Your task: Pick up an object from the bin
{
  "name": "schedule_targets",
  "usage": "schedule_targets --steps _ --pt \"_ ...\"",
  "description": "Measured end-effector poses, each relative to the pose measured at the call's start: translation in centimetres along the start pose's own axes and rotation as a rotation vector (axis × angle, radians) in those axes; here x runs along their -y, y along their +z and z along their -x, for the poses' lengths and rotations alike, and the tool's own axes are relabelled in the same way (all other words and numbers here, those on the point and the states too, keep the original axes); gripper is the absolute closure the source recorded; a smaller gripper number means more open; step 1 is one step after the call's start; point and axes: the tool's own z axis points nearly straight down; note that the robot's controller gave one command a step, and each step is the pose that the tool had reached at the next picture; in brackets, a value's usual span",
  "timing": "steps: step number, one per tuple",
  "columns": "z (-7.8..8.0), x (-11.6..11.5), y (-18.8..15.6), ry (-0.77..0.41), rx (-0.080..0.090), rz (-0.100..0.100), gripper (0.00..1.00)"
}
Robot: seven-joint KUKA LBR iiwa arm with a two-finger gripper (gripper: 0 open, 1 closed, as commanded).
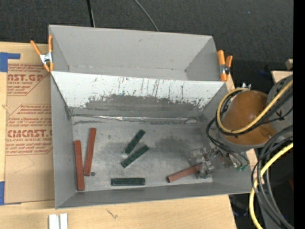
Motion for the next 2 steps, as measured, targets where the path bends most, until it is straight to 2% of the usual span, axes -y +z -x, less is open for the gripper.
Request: schedule_targets --steps 1,2 --pt "2.0 0.5 -4.5 0.001 -0.005 0.003 1.00" --pt "-0.1 0.2 -18.2 -0.012 0.003 -0.001 1.00"
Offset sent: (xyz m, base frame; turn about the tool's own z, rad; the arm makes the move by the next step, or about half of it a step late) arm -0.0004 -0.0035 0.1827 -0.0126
